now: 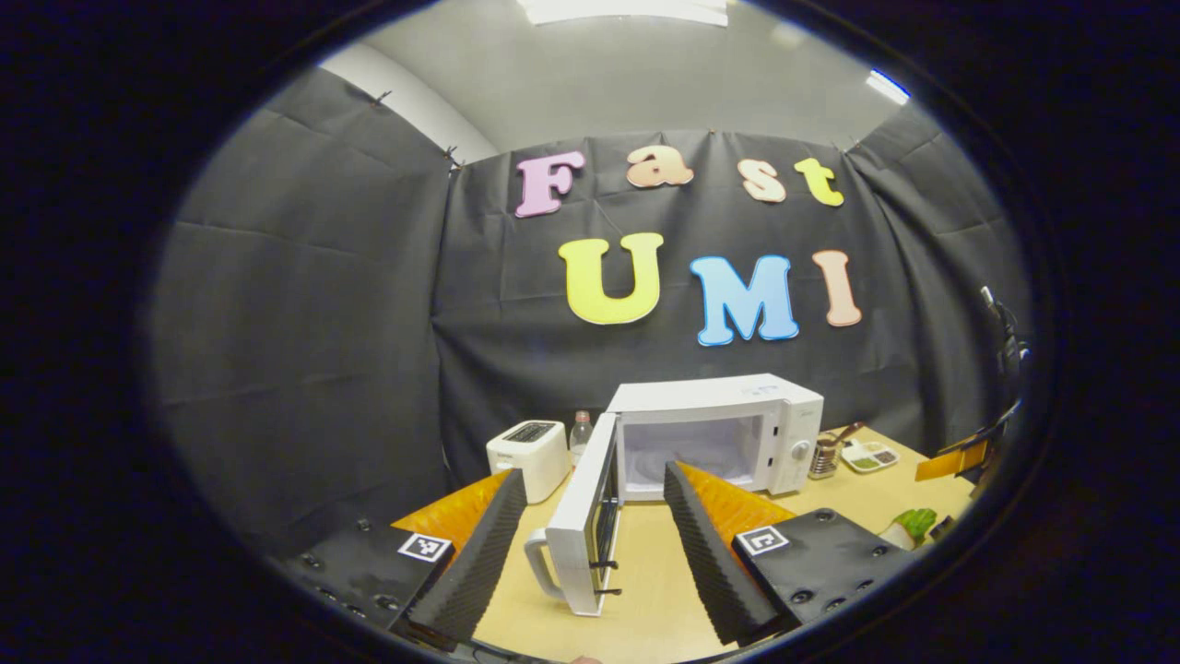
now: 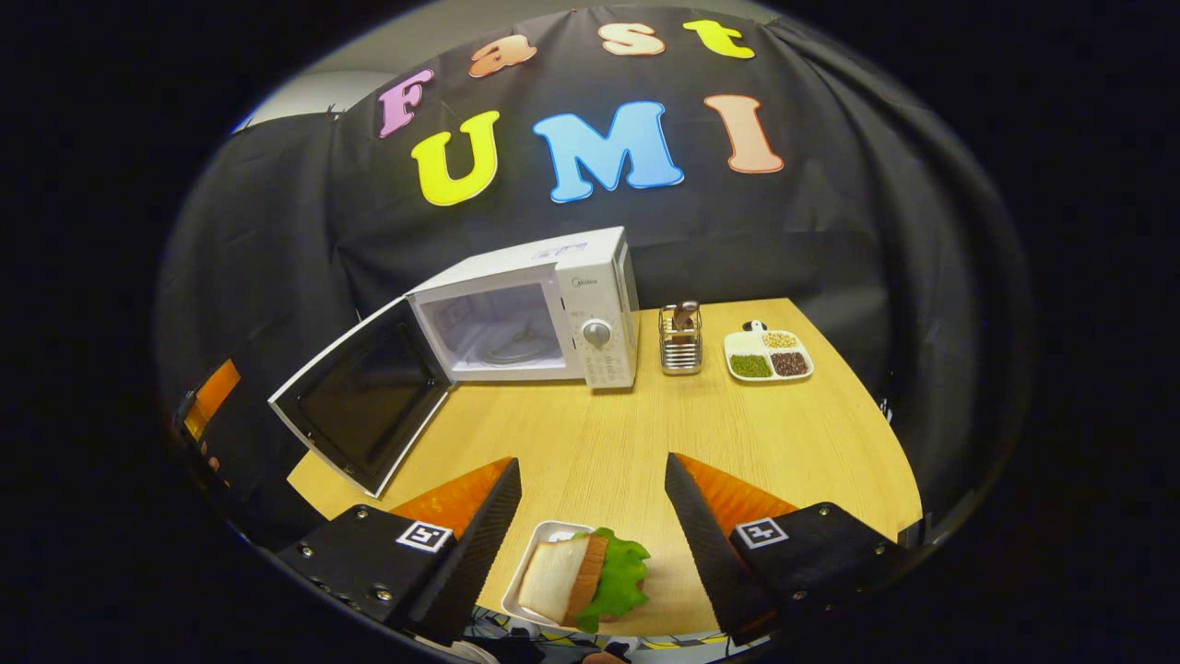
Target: Open the microwave oven with the left hand, put the food in, and close the microwave oven.
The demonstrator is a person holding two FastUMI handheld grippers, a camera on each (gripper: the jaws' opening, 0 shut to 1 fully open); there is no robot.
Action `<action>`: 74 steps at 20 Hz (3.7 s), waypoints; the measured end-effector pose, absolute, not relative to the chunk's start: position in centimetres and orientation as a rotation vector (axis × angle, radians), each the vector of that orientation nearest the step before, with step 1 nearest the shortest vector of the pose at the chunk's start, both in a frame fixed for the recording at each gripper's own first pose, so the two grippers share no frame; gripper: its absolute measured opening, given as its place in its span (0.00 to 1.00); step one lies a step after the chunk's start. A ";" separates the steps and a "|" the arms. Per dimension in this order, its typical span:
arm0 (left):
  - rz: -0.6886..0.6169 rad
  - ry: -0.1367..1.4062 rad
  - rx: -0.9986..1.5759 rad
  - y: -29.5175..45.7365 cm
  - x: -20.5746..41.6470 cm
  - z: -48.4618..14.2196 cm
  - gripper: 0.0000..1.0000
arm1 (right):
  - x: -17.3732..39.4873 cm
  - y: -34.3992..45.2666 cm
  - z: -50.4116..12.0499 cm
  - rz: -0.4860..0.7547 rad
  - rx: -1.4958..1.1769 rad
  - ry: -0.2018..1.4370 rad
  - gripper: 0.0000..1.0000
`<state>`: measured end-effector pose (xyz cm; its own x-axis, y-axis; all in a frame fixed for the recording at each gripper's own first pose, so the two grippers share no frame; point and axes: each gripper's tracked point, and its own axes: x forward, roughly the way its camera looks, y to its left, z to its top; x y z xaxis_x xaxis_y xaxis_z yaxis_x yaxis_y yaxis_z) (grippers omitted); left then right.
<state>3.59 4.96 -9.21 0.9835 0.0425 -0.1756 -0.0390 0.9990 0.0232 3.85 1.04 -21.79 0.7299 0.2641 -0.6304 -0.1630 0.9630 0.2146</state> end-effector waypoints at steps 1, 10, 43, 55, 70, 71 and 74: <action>0.046 0.188 0.030 4.4 3.3 -9.5 0.95 | 3.3 1.1 -22.7 0.250 0.163 0.753 0.96; 0.088 0.174 0.038 0.6 1.8 -8.8 1.00 | -1.2 1.1 -29.1 0.342 0.277 1.020 0.96; 0.004 0.050 -0.082 5.3 11.4 -4.6 0.99 | 6.5 9.1 -21.5 0.335 0.570 0.919 0.25; 0.026 0.041 -0.028 15.0 15.7 -3.9 0.97 | 17.0 17.5 -21.6 0.257 0.628 0.727 0.25; 0.090 0.140 0.011 24.5 17.5 -7.7 0.97 | 28.4 26.6 -25.2 0.132 0.804 0.469 0.25; 0.096 0.143 0.015 25.2 17.3 -7.7 0.97 | 28.9 27.0 -25.7 0.121 0.810 0.465 0.25; 0.124 0.152 0.036 26.9 16.6 -8.0 0.94 | 30.8 27.9 -27.1 0.095 0.800 0.455 0.25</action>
<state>16.56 26.94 -8.00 0.9809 0.1256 -0.1488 -0.1201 0.9917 0.0455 30.84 27.87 -27.13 0.8994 0.2517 -0.3573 0.0869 0.6982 0.7106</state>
